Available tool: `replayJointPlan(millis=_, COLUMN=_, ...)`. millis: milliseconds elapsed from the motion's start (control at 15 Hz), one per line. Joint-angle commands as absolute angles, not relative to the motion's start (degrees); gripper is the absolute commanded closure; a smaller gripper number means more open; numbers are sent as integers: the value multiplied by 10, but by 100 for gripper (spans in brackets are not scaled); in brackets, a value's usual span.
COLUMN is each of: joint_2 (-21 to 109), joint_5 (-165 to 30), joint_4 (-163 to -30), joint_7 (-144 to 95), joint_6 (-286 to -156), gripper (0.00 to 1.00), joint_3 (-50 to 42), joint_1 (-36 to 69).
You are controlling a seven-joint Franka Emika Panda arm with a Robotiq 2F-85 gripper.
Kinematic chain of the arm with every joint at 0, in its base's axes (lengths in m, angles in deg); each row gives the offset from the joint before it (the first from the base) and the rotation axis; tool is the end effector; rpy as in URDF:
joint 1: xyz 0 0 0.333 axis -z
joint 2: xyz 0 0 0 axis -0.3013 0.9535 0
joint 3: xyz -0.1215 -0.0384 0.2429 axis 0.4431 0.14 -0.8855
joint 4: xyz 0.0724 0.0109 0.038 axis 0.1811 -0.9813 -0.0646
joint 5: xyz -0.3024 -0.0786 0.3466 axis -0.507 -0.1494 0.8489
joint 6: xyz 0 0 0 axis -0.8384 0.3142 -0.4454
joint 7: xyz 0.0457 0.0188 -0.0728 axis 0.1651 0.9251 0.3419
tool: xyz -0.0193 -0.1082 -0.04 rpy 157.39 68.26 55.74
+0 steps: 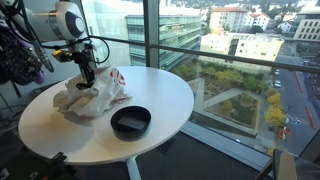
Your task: Put the dress, whiteboard eraser and the object on the right into the carrier bag
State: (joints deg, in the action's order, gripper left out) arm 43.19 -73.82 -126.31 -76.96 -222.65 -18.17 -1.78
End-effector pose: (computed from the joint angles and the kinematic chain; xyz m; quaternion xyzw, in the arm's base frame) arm 0.5309 0.3014 0.1763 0.9821 -0.1854 0.0183 0.0270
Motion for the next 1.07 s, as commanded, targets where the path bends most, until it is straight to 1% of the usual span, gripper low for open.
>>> replayJointPlan(millis=0, joint_2=458, joint_5=-799, joint_4=-1247, joint_7=-782, joint_6=-2310, gripper=87, joint_3=-168, joint_1=-41)
replayJointPlan(millis=333, joint_2=469, joint_5=-847, joint_4=-1222, joint_7=-803, joint_6=-2414, gripper=87, joint_3=-140, joint_1=-74)
replayJointPlan(millis=467, joint_2=478, joint_5=-881, joint_4=-1214, joint_7=-827, joint_6=-2450, gripper=90, joint_3=-114, joint_1=-89)
replayJointPlan(millis=733, joint_2=501, joint_5=-950, joint_4=-1216, joint_7=-873, joint_6=-2466, gripper=90, joint_3=-56, joint_1=-112)
replayJointPlan(millis=867, joint_2=514, joint_5=-963, joint_4=-1217, joint_7=-886, joint_6=-2472, gripper=89, joint_3=-41, joint_1=-118)
replayJointPlan(millis=933, joint_2=517, joint_5=-957, joint_4=-1216, joint_7=-887, joint_6=-2475, gripper=45, joint_3=-42, joint_1=-118)
replayJointPlan(millis=1000, joint_2=518, joint_5=-951, joint_4=-1217, joint_7=-884, joint_6=-2474, gripper=45, joint_3=-43, joint_1=-121)
